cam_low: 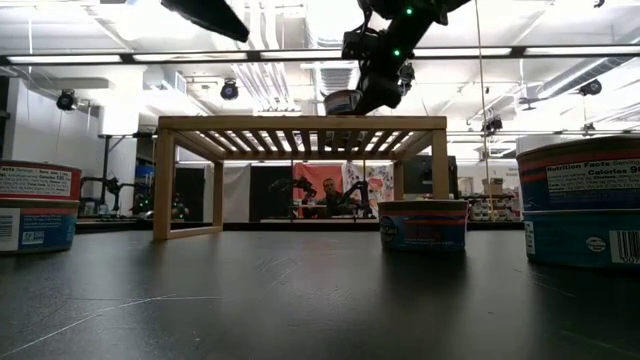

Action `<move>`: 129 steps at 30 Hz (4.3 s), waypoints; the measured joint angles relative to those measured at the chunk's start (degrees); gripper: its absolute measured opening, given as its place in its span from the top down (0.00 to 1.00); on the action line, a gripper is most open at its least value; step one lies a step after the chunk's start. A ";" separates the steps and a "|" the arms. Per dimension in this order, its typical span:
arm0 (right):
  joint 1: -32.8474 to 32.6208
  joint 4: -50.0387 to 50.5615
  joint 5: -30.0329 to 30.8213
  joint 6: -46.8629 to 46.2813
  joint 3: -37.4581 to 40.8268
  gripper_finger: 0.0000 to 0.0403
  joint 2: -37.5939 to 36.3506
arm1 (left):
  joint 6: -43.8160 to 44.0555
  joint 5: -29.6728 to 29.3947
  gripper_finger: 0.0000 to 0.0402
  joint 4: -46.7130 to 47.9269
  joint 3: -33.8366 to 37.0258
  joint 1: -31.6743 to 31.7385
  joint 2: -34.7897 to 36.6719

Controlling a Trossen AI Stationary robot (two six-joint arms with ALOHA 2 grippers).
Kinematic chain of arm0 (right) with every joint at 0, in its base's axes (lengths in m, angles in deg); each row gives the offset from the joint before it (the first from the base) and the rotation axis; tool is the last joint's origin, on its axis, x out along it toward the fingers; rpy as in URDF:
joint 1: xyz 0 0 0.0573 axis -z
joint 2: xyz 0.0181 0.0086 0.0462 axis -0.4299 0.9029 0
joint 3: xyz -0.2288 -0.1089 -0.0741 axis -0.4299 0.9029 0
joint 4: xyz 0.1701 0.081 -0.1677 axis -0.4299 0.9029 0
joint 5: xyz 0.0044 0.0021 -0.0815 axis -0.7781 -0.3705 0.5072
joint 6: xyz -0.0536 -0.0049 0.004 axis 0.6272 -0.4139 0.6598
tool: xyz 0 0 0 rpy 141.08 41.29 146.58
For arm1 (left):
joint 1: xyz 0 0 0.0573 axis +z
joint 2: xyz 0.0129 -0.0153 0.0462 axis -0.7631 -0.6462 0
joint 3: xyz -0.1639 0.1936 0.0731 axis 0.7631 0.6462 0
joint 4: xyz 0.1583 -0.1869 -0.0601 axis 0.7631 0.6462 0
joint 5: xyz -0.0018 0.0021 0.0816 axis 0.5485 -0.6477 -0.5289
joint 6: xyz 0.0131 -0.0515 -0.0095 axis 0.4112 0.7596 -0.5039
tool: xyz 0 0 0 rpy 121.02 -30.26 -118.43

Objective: Stack canned seafood by type on shelf
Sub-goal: Stack the blue and pink tuna can on top of the blue and pink tuna can

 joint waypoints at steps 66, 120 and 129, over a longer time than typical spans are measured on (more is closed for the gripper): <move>-0.15 0.33 -7.17 -11.31 0.11 0.19 -1.79 | -3.00 -0.08 0.12 -1.66 -0.02 0.00 -0.03; -3.96 0.89 -16.36 -17.06 8.46 0.89 -6.84 | -4.48 -0.25 0.12 -1.73 0.24 0.08 -0.01; -3.04 0.90 -16.46 -15.78 8.46 0.97 -6.84 | -4.48 -0.27 0.12 -1.72 0.35 0.26 -0.01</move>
